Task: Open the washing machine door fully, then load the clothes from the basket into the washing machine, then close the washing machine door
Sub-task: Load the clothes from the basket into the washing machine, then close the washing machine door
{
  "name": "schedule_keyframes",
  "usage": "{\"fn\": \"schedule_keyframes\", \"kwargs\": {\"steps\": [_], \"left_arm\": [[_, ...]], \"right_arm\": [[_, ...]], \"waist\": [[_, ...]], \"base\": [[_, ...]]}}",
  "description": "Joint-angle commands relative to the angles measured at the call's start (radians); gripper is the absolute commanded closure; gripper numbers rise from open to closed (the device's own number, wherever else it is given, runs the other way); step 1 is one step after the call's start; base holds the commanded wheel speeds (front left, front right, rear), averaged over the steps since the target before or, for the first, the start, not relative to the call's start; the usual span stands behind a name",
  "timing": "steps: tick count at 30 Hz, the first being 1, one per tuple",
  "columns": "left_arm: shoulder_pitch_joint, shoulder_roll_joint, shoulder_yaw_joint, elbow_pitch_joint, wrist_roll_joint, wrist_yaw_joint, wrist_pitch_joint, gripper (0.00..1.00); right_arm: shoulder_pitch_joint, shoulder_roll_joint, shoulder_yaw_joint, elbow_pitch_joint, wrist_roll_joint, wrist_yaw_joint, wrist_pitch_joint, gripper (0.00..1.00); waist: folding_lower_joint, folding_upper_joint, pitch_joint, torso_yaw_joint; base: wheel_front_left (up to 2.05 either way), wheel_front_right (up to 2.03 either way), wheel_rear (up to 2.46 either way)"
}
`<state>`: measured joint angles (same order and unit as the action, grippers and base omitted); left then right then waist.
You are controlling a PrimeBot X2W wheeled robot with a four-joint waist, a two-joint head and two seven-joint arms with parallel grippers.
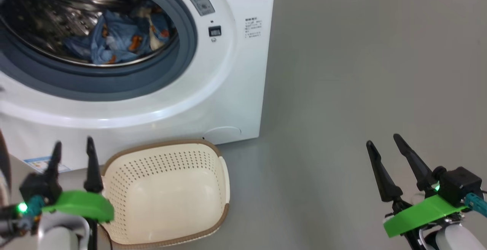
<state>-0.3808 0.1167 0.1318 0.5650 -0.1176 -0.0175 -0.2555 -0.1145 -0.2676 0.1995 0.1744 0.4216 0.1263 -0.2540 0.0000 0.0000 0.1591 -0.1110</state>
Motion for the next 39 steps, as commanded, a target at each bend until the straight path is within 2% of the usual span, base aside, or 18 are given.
{"fn": "schedule_keyframes", "kwargs": {"steps": [1,12,21,39], "left_arm": [[0.034,0.016,0.032,-0.041,0.017,-0.004,-0.006,0.0],[0.182,-0.019,0.033,-0.104,0.033,-0.027,-0.006,0.0],[0.269,-0.024,0.053,-0.166,0.034,-0.039,-0.006,0.0],[0.286,-0.032,0.06,-0.196,0.036,-0.056,-0.006,0.0]], "right_arm": [[0.017,-0.025,0.015,-0.016,0.0,0.004,-0.008,0.0],[0.078,-0.042,0.005,-0.016,0.001,0.004,-0.008,0.0],[0.123,-0.039,-0.014,-0.023,-0.002,0.004,-0.008,0.0],[0.129,-0.031,-0.034,-0.028,-0.007,0.004,-0.008,0.0]], "waist": [[0.0,0.0,-0.053,0.032],[0.0,0.0,-0.127,0.063],[0.0,0.0,-0.156,0.073],[0.0,0.0,-0.156,0.062]], "base": [[0.0,0.0,0.0],[0.0,0.0,0.0],[0.0,0.0,0.0],[0.0,0.0,0.0]]}}
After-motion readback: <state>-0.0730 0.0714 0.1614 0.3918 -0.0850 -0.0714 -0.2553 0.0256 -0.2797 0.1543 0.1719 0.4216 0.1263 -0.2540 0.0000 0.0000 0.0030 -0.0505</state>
